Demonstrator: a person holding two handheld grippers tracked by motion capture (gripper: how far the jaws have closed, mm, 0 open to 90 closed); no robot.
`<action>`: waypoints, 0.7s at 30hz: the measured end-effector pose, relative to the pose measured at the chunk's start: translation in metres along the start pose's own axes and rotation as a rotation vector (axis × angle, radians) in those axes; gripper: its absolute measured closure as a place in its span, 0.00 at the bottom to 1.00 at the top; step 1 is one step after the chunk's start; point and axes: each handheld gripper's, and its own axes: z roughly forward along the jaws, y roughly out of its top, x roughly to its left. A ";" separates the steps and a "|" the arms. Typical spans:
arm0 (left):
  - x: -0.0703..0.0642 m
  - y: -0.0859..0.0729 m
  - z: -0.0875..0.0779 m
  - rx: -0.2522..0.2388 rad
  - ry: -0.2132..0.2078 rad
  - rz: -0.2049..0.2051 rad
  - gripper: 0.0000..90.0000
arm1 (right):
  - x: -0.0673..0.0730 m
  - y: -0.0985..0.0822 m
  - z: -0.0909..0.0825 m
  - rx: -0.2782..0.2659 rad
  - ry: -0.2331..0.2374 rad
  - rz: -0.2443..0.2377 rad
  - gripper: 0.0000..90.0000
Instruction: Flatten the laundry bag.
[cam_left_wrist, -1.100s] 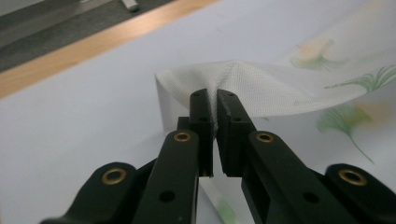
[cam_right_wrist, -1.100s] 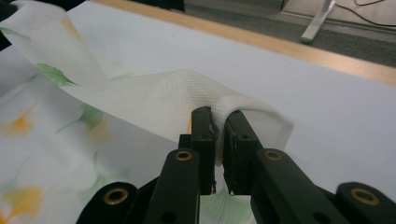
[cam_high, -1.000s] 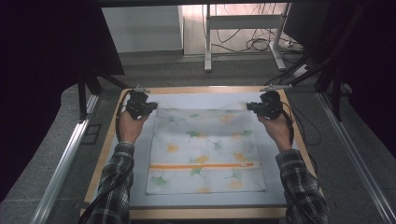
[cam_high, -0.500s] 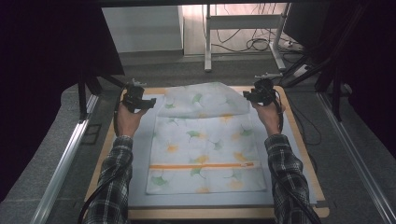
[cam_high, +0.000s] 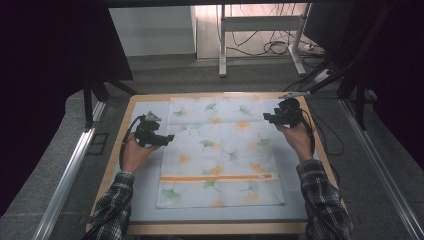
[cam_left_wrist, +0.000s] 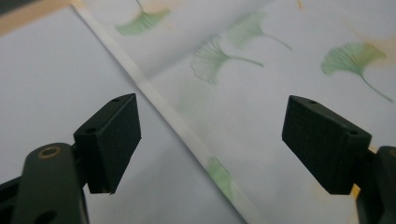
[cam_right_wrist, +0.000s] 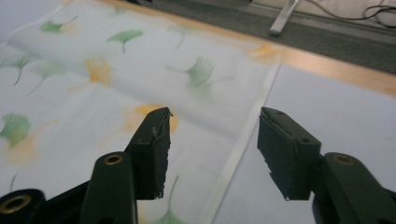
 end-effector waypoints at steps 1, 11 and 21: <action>-0.001 -0.004 0.002 0.009 -0.024 -0.002 0.21 | 0.001 -0.006 0.000 0.006 0.012 -0.002 0.47; -0.008 -0.013 -0.003 0.000 -0.144 -0.004 0.14 | 0.009 -0.045 -0.007 0.017 0.058 -0.004 0.35; -0.033 -0.021 -0.015 -0.076 -0.074 0.171 0.06 | 0.018 -0.062 -0.014 0.038 0.093 -0.032 0.25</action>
